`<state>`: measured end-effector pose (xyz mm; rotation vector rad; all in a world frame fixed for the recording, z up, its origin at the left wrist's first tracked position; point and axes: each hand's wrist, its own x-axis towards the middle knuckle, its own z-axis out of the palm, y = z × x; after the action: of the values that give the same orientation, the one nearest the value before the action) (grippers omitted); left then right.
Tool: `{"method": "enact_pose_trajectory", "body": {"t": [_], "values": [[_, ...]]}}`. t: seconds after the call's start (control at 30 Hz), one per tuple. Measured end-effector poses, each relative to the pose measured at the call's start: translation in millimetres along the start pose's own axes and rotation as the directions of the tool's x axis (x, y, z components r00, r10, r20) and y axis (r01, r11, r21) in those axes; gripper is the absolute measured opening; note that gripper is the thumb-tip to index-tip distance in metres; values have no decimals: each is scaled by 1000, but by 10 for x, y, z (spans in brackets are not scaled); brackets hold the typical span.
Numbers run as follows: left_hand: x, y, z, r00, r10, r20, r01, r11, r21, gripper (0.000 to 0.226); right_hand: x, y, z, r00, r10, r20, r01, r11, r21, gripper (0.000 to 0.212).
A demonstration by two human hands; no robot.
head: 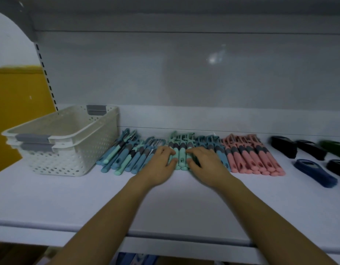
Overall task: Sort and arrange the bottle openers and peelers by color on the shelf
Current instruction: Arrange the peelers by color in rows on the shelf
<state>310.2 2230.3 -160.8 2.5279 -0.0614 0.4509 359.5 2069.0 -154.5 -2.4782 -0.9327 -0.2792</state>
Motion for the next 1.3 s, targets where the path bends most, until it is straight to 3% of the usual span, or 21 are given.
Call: {"method": "enact_pose_trajectory", "body": {"t": [0.2, 0.4, 0.6, 0.73, 0.8, 0.97, 1.07, 1.17, 1.3], "values": [[14, -15, 55, 998, -56, 5, 56, 998, 19, 42, 0, 15, 11, 1000, -7, 8, 7, 999, -35, 39], [0, -3, 43, 994, -99, 38, 97, 993, 61, 47, 0, 9, 17, 1000, -18, 4, 18, 999, -42, 37], [31, -120, -228, 977, -27, -212, 82, 964, 255, 32, -8, -13, 0, 1000, -21, -3, 21, 999, -28, 36], [29, -386, -313, 986, -163, 44, 131, 901, 413, 40, -17, -8, 6, 1000, -28, 7, 28, 998, -50, 36], [66, -418, -319, 976, -208, 63, 157, 875, 458, 42, -19, -4, 6, 1000, -30, 8, 31, 998, -50, 37], [96, -419, -332, 968, -250, -32, 233, 838, 493, 39, -21, 8, 8, 1000, -25, 12, 26, 999, -37, 37], [15, -383, -380, 954, -227, -198, 291, 861, 417, 29, -17, -1, 9, 1000, -27, 12, 28, 999, -44, 37], [-60, -316, -465, 875, -391, -285, 484, 702, 522, 36, -21, -22, 5, 1000, -29, 9, 29, 999, -43, 37], [-59, -262, -435, 837, -465, -289, 539, 605, 586, 36, -39, -34, -16, 1000, -15, 19, 16, 999, -36, 37]]}}
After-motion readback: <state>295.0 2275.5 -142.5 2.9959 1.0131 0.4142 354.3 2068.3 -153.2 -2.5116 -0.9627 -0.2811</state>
